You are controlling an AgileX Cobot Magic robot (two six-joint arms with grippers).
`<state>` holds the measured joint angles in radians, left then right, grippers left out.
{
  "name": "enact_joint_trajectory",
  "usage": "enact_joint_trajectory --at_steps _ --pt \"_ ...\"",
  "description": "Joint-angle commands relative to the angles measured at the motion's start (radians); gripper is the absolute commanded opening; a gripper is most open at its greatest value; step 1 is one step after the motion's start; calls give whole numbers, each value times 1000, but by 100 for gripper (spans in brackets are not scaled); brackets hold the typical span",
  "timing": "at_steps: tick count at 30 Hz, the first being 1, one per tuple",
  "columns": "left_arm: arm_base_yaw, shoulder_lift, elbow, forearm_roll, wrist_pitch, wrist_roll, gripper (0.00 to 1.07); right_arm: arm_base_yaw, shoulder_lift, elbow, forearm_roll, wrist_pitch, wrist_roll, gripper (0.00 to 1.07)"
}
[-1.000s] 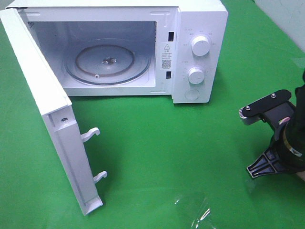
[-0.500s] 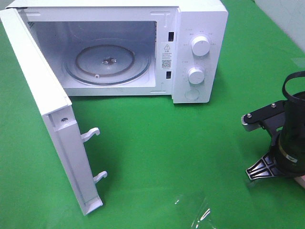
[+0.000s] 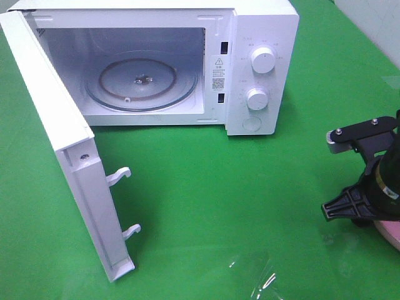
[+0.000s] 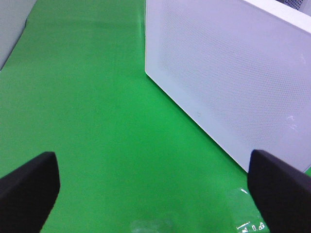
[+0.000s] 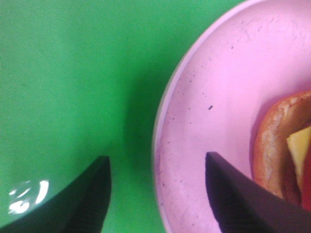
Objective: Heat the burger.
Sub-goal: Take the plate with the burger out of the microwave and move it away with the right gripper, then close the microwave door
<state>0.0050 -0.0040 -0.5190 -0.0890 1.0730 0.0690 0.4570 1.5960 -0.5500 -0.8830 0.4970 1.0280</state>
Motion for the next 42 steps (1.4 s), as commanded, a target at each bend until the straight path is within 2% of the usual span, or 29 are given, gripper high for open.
enact_joint_trajectory --at_steps 1,2,3,6,8,9,10,15,20,27,35,36,42 --pt "2 -17 1 -7 -3 -5 97 2 -128 -6 137 4 -140 64" --pt "2 -17 1 -7 -3 -5 97 2 -128 -6 137 4 -140 64" --pt "2 -17 1 -7 -3 -5 97 2 -188 -6 213 -10 -220 65" --pt "2 -17 1 -7 -3 -5 97 2 -223 -6 259 -17 -264 66" --pt "2 -17 1 -7 -3 -5 97 2 -356 -6 446 -21 -428 71" --pt "2 -17 1 -7 -3 -5 97 2 -356 -6 446 -21 -428 71" --pt "2 -17 1 -7 -3 -5 97 2 -422 -6 523 4 -518 74" --pt "2 -17 1 -7 -3 -5 97 2 -554 -6 645 80 -671 75" --pt "2 -17 1 -7 -3 -5 97 2 -665 -6 701 155 -750 75" --pt "2 -17 1 -7 -3 -5 97 2 -835 -5 706 293 -771 75" --pt "2 -17 1 -7 -3 -5 97 2 -1019 14 706 326 -775 75" --pt "2 -17 1 -7 -3 -5 97 -6 -1077 41 706 324 -786 75" --pt "2 -17 1 -7 -3 -5 97 -80 -1215 46 737 310 -811 75"
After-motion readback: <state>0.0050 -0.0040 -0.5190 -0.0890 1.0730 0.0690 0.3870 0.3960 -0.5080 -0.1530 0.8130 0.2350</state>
